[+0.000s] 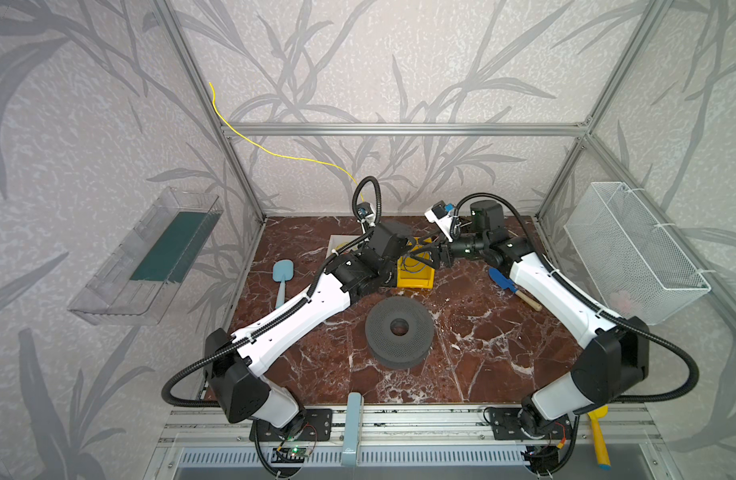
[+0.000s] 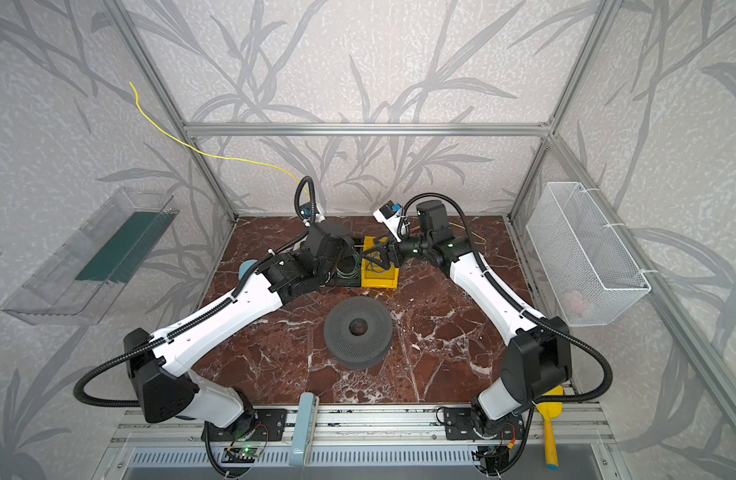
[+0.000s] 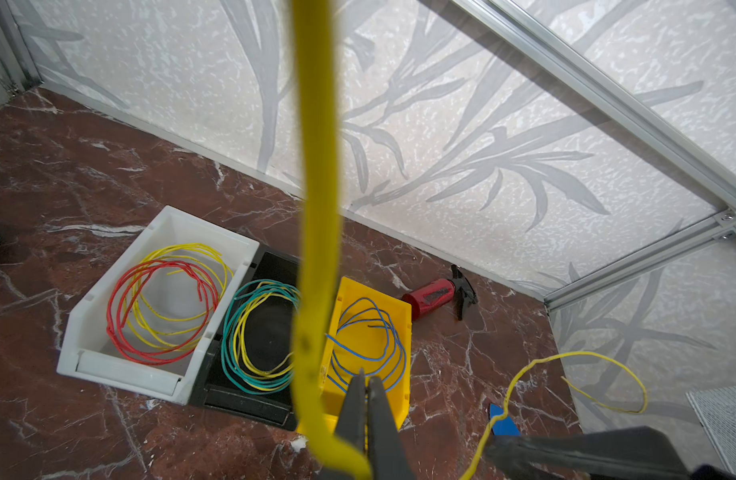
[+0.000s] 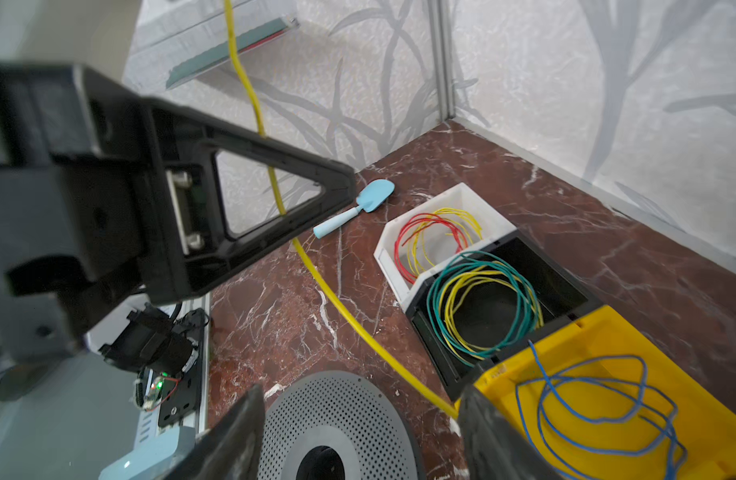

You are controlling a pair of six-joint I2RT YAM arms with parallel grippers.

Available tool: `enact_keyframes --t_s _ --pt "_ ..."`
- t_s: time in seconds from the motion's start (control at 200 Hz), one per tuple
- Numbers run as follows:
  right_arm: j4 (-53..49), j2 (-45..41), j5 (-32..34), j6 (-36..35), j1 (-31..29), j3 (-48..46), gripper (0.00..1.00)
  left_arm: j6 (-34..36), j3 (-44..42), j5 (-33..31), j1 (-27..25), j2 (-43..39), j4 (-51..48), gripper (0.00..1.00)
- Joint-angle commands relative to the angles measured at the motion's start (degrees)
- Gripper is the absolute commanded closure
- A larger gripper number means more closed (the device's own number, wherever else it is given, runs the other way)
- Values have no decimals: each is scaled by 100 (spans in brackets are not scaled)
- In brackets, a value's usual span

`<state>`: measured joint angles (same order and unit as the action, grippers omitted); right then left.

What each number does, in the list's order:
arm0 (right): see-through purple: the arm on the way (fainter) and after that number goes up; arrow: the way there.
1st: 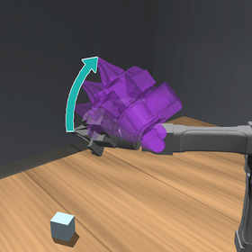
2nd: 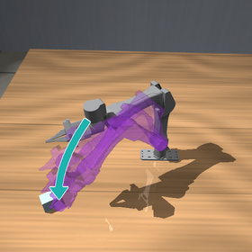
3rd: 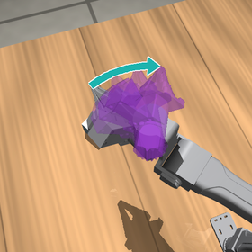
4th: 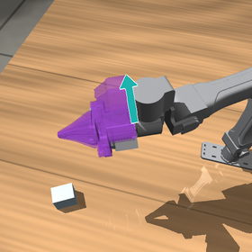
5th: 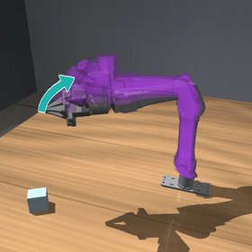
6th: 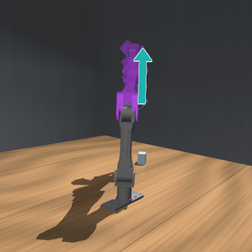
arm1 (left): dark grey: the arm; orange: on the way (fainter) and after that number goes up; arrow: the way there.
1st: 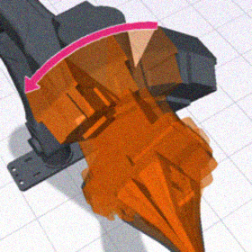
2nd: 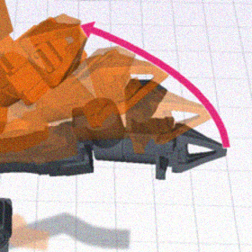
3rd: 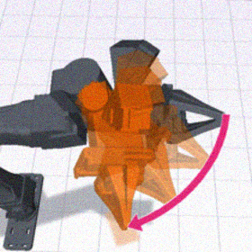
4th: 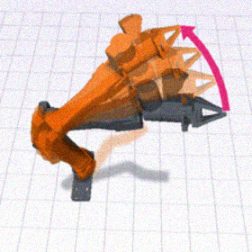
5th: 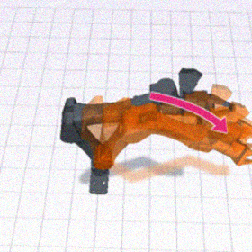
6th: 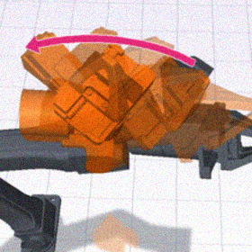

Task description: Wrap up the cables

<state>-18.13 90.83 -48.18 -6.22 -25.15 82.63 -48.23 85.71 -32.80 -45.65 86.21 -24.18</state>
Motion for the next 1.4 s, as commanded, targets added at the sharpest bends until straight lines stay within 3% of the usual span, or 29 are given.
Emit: enact_keyframes --t_s 0.0,0.33,0.435,0.52,0.565,0.65,0.7,0.87,0.97,1.079,1.184,1.239,1.394 --pt "-562 165 -383 -736 -272 653 29 -75 235 207 -6 -69 -265 100" --pt "-699 398 -176 -978 -368 904 41 40 447 711 -6 75 -356 100" --pt "-735 418 -149 -1088 -397 945 52 59 559 863 -5 152 -423 100" --pt "-862 436 10 -1225 -462 1012 78 64 606 940 -7 194 -479 100" --pt "-911 435 65 -1275 -481 1031 86 59 628 968 -7 203 -512 100" --pt "-939 395 213 -1348 -515 979 90 83 658 998 -5 184 -566 100" --pt "-880 351 279 -1350 -515 910 100 98 657 1016 -5 166 -587 100" --pt "-754 217 461 -1352 -521 729 100 200 703 1089 -6 115 -703 100" --pt "-760 172 555 -1415 -521 684 100 285 707 1136 -5 74 -756 83" --pt "-793 164 574 -1453 -517 660 100 544 630 1165 3 -123 -737 41" --pt "-840 163 530 -1411 -514 652 100 958 693 1255 70 -393 -1110 12" --pt "-837 138 529 -1369 -516 610 100 1165 743 1378 128 -587 -1412 7" --pt "-756 78 634 -1113 -496 504 100 1802 755 2020 278 -1268 -2092 5"
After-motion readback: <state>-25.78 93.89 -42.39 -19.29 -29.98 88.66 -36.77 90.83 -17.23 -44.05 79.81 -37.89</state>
